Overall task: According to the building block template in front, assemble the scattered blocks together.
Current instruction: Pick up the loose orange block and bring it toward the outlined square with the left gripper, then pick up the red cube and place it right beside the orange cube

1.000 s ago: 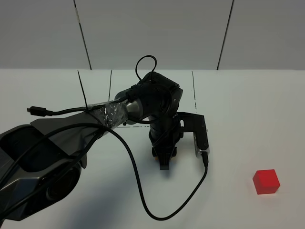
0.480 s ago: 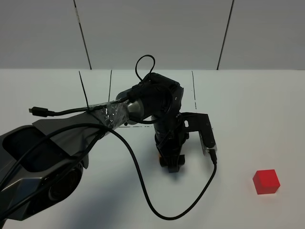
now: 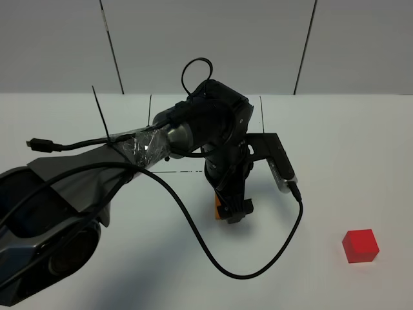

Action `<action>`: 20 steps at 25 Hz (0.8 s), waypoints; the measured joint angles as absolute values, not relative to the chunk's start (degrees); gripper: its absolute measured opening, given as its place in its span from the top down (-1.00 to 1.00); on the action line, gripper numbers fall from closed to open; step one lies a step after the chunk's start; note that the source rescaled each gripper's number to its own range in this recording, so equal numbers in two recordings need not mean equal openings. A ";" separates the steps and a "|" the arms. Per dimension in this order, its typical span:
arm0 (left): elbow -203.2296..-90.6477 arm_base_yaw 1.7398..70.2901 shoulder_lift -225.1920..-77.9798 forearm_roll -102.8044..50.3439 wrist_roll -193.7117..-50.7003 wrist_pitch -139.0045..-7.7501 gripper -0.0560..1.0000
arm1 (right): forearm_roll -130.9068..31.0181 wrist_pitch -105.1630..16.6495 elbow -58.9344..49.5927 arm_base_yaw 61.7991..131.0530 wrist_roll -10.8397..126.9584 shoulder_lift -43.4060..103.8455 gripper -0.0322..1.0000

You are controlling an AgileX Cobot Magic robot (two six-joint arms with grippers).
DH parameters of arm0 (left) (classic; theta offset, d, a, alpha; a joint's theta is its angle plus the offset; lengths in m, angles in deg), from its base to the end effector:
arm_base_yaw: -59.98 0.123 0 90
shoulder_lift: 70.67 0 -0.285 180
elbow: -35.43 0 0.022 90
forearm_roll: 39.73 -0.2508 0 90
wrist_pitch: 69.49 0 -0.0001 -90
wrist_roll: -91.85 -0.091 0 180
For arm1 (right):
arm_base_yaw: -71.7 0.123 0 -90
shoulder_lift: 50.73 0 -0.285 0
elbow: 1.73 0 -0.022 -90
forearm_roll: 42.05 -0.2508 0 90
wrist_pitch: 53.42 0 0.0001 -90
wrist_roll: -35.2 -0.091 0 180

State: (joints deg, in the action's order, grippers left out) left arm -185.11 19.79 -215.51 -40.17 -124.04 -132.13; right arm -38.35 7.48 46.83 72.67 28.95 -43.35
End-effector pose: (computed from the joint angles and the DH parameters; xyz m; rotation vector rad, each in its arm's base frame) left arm 0.3838 -0.3234 0.1578 1.7985 2.2922 -0.0020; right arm -0.0060 -0.0052 0.2773 0.0972 2.0352 0.0018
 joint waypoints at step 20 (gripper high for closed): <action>-174.11 36.74 -197.80 -39.16 -100.01 -137.59 -0.68 | -38.35 7.48 46.83 72.67 28.95 -43.35 -0.63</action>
